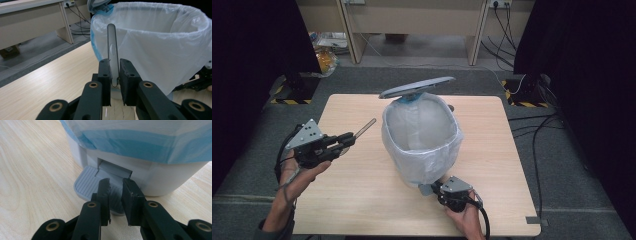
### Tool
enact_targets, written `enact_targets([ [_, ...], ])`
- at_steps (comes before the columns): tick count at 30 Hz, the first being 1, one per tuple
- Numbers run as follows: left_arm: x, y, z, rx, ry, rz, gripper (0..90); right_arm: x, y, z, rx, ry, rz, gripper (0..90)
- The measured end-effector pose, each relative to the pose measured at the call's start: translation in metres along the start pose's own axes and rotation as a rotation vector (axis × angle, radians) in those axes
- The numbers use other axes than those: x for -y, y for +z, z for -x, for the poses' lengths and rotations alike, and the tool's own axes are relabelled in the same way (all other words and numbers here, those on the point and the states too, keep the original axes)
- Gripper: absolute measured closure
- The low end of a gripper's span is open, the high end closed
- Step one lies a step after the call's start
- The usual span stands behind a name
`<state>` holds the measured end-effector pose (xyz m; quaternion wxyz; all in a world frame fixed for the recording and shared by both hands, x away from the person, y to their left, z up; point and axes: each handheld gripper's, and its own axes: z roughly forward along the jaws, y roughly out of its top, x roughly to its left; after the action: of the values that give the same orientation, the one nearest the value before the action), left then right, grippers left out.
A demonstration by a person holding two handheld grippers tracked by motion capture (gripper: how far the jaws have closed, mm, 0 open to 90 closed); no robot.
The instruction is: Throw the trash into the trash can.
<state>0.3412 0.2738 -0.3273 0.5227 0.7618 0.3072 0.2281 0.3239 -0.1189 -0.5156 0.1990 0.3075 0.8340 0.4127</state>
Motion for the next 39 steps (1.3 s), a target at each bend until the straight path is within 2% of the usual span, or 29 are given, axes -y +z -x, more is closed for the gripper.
enact_targets([
  [9, -0.018, 0.009, 0.009, 0.056, 0.015, 0.028, 79.5, 0.0, 0.0, 0.0, 0.001, -0.001, 0.0, 76.3],
  [20, -0.045, 0.029, 0.021, 0.098, 0.064, 0.03, 79.5, 0.0, 0.0, 0.0, 0.002, -0.001, 0.0, 76.3],
  [29, -0.056, 0.05, 0.025, 0.14, 0.044, 0.047, 79.5, 0.0, 0.0, 0.0, 0.001, -0.004, 0.001, 76.3],
  [39, -0.067, 0.069, 0.03, 0.164, 0.046, 0.04, 79.5, 0.0, 0.0, -0.001, 0.001, -0.002, 0.001, 76.3],
])
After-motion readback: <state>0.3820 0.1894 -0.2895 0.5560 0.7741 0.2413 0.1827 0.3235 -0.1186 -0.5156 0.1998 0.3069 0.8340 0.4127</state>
